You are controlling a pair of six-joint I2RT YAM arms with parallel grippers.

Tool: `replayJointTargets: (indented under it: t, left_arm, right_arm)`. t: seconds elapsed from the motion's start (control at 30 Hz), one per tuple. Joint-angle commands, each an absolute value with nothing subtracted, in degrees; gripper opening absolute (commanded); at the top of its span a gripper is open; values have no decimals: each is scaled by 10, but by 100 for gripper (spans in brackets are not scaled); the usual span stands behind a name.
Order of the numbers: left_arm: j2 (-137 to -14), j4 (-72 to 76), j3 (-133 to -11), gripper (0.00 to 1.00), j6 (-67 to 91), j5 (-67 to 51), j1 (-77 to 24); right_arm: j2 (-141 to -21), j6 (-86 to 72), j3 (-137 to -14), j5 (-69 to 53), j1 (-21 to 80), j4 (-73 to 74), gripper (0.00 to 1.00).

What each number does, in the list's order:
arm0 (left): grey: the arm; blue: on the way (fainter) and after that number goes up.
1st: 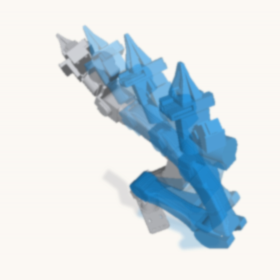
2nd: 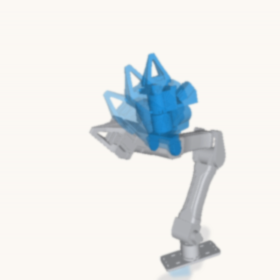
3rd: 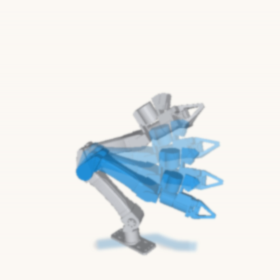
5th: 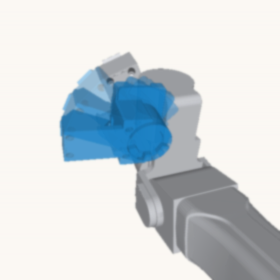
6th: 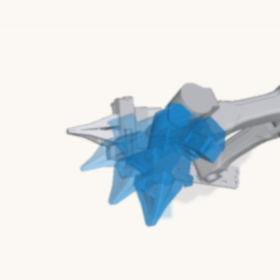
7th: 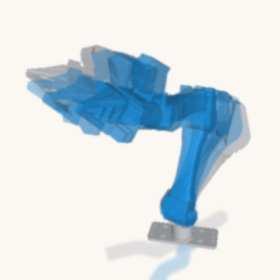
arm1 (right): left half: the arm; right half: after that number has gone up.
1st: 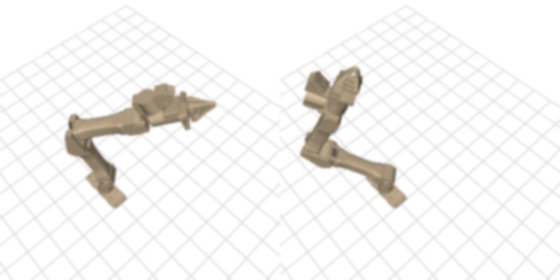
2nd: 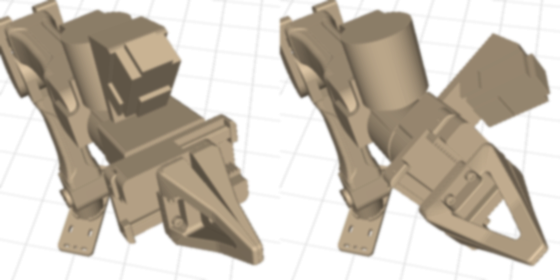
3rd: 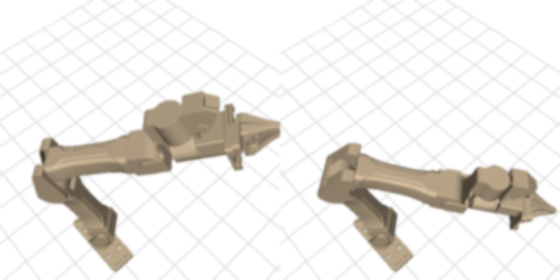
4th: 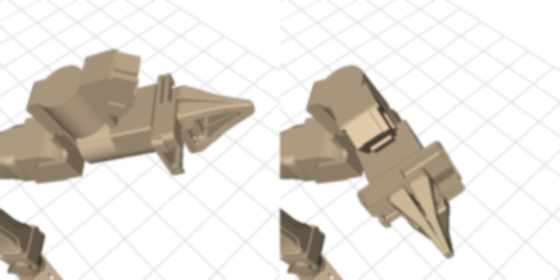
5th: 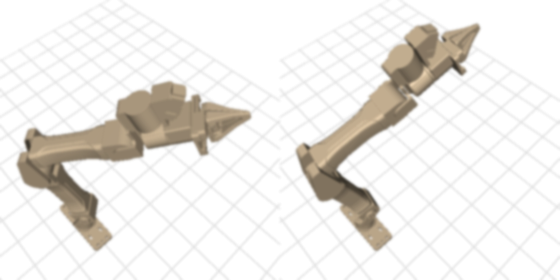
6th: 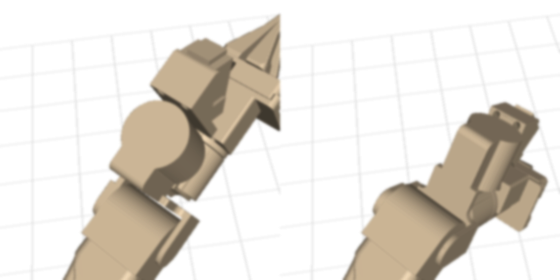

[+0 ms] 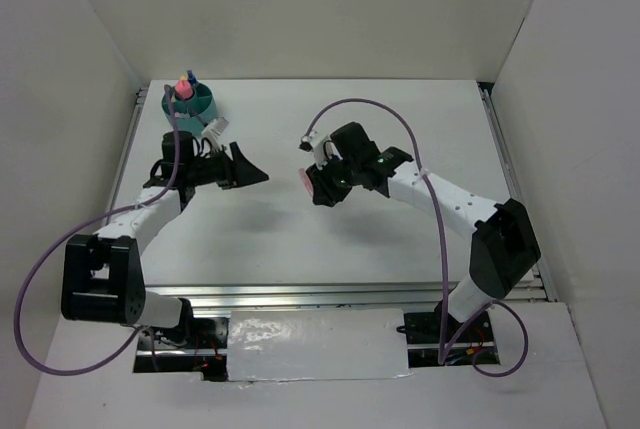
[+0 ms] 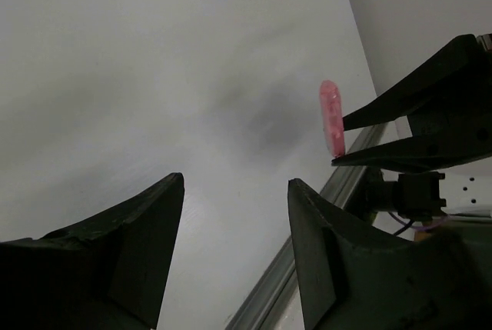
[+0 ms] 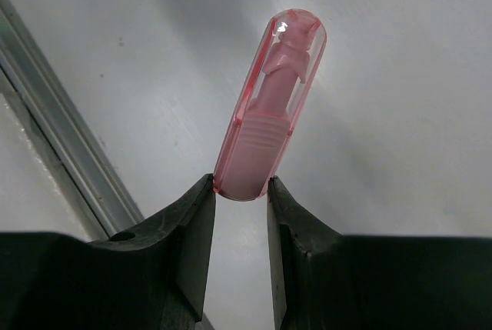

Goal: Sort the stationery into containers
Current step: Pick up the stationery from the center of the board.

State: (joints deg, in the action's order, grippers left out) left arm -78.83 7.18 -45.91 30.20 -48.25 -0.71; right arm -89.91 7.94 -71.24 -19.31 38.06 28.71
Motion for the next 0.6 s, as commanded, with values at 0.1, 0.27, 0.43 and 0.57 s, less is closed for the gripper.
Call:
replayJointTargets:
  t: [0.1, 0.27, 0.43, 0.57]
  left_arm:
    - [-811, 76, -519, 75, 331, -494, -66]
    - [-823, 81, -520, 76, 339, -497, -91]
    - [-838, 60, -529, 73, 326, -486, -109]
    - [-847, 41, -536, 72, 319, -471, -113]
  right_arm:
    - [-922, 69, -758, -193, 422, 279, 0]
    - [-926, 77, -765, -165, 443, 285, 0]
    - [-930, 83, -774, -151, 457, 289, 0]
    - [-933, 87, -781, -142, 468, 291, 0]
